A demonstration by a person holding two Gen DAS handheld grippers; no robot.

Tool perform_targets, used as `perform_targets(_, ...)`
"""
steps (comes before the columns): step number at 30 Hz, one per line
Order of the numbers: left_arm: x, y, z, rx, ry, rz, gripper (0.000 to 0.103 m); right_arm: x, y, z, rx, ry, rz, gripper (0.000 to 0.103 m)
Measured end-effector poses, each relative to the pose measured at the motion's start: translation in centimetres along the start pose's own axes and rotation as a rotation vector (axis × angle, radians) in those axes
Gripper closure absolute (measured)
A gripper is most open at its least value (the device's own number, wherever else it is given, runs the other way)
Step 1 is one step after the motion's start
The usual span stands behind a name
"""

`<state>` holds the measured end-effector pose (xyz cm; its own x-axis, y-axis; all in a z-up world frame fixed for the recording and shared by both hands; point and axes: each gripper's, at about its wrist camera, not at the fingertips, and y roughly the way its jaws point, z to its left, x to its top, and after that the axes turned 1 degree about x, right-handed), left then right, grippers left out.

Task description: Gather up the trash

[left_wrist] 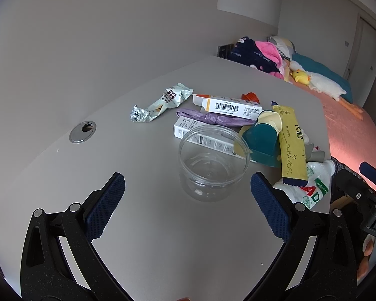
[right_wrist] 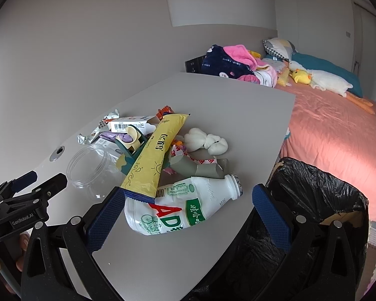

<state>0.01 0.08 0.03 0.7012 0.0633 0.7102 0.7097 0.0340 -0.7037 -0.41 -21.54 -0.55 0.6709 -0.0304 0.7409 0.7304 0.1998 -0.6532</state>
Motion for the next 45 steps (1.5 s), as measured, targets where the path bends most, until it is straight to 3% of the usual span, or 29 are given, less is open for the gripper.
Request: perform_targets(45,0.29,-0.62,-0.21,0.008,0.021,0.0,0.006,0.29,-0.47,0.29,0.007,-0.003,0.0,0.002)
